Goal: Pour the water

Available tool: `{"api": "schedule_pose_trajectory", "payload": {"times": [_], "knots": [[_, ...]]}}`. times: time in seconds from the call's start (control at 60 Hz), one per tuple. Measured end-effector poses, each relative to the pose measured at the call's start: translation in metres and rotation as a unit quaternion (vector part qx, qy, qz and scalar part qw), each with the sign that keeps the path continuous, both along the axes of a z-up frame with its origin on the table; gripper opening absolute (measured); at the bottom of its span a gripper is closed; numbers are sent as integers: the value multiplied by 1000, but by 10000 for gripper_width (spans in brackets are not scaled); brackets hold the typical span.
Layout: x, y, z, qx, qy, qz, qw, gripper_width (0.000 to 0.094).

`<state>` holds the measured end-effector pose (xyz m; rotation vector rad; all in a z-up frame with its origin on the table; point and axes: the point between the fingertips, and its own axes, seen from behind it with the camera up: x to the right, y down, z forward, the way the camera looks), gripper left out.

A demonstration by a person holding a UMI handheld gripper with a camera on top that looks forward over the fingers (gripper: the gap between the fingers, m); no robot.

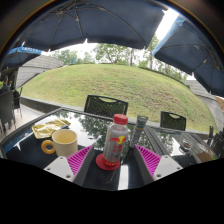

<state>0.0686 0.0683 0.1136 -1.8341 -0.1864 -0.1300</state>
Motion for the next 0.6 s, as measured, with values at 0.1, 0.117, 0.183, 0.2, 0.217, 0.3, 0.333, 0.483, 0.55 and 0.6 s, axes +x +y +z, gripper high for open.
{"api": "schedule_pose_trajectory", "payload": {"times": [0.1, 0.117, 0.183, 0.2, 0.217, 0.3, 0.333, 0.483, 0.55, 0.6], "knots": [[-33, -46, 6, 8, 26, 13, 1000, 843], [-39, -53, 6, 9, 31, 17, 999, 844], [-66, -78, 4, 10, 45, 34, 998, 844], [-71, -85, 3, 9, 47, 38, 998, 844], [-76, -90, 1, 9, 48, 43, 998, 843], [-100, -110, -8, 6, 44, 60, 997, 844], [-107, -116, -9, 6, 39, 63, 997, 844], [-123, -127, -9, 10, 14, 77, 997, 841], [-123, -126, -8, 18, 8, 79, 997, 842], [-123, -125, -8, 19, -7, 75, 997, 844]]}}
